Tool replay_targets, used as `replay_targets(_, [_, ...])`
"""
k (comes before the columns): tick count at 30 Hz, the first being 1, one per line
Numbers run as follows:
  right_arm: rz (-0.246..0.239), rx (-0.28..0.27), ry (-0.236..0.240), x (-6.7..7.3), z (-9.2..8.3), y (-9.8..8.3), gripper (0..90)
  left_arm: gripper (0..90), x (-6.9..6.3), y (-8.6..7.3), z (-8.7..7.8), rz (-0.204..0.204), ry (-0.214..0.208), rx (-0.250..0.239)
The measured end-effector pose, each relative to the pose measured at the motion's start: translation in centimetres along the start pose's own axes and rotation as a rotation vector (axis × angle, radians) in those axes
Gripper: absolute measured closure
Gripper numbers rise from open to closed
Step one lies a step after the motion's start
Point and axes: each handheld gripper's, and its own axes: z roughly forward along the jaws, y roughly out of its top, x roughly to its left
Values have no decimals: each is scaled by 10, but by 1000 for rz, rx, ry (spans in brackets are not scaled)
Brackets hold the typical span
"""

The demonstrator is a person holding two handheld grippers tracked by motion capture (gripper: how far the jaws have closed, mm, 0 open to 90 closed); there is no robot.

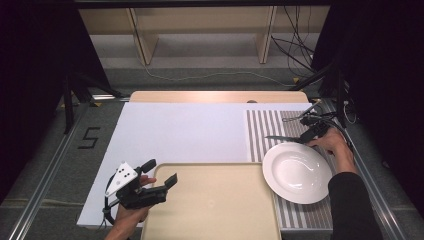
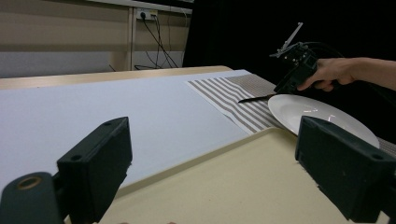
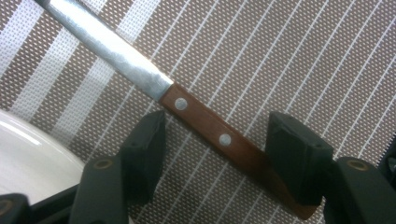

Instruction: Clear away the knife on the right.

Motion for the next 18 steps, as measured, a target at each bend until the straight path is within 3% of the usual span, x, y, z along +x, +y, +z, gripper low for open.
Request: replay_targets(18, [-46,43,17,8,-2,4,621,110,0,0,0,-2,0,-1])
